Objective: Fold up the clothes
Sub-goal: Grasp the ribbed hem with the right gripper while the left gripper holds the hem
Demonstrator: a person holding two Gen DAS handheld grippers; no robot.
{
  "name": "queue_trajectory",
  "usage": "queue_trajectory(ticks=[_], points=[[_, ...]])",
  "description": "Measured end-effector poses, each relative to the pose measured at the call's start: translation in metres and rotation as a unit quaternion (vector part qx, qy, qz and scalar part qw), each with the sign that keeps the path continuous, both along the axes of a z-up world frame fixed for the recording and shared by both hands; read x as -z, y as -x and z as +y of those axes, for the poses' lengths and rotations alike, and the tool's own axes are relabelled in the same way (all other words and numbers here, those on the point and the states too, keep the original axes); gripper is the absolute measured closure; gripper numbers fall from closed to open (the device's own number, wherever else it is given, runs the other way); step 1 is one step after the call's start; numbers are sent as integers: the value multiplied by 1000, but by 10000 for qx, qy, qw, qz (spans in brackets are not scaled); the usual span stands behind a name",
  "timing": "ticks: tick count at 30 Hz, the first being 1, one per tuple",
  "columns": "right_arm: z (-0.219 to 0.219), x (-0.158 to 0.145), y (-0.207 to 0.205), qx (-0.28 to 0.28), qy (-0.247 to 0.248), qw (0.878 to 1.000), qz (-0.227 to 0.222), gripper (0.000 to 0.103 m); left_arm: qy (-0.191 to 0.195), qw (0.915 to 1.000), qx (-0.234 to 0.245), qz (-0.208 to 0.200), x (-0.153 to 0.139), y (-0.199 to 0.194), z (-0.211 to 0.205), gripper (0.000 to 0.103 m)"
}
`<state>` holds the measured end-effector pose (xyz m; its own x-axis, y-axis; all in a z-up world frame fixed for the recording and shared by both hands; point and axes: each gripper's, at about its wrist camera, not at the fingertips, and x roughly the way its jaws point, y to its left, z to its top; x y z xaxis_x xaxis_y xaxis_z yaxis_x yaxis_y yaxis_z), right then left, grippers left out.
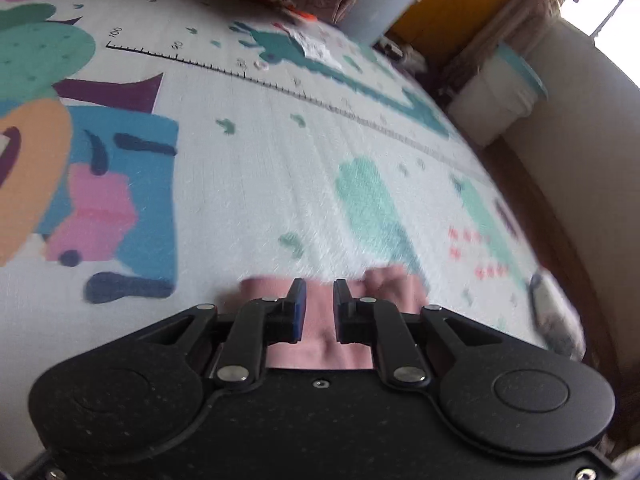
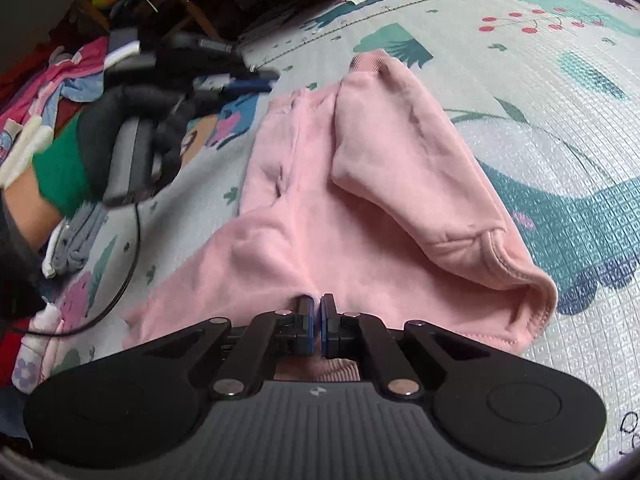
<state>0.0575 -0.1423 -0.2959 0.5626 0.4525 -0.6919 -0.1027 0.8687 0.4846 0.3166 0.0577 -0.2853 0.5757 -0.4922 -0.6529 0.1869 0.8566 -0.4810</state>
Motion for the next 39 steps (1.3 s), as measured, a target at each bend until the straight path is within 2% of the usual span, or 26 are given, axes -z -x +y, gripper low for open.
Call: queue_trajectory(ticks=[4,6,8,10,16,21,24,26,29,34,39], points=[[-1,2,-2,31,-3,10000,49,98,-425,9967,692,-93,-1,3,-24,93],[-2,2,-1,109,-19,9999,83,98,-706,9932,910,-161,8,1,-38,93],[-5,3,0,308,-148,9993,169,98,-715,9918,1006,-320,23,-2,-45,93],[-7,6,1,426,-222,9984,292,98,-538,9938,926,-293,30,-8,-41,93],[-4,7,2,320,-54,9990,309,97,-75,9960,707,-547,9,10,-9,93],[-3,10,3,346,-8,9990,296,98,-429,9947,884,-305,30,10,-17,91],[0,6,1,327,85,9989,335,97,-318,9957,701,-522,11,15,-5,88],[1,3,-1,296,107,9988,370,93,-56,9959,584,-692,-6,26,15,75],[1,-3,-3,195,190,9991,323,91,-53,9968,481,-630,-18,55,50,61],[2,-9,0,-3,415,9989,231,85,-148,9996,224,-99,-20,128,103,61],[4,-10,1,-116,532,9983,188,84,-123,9990,160,408,-11,200,126,60]])
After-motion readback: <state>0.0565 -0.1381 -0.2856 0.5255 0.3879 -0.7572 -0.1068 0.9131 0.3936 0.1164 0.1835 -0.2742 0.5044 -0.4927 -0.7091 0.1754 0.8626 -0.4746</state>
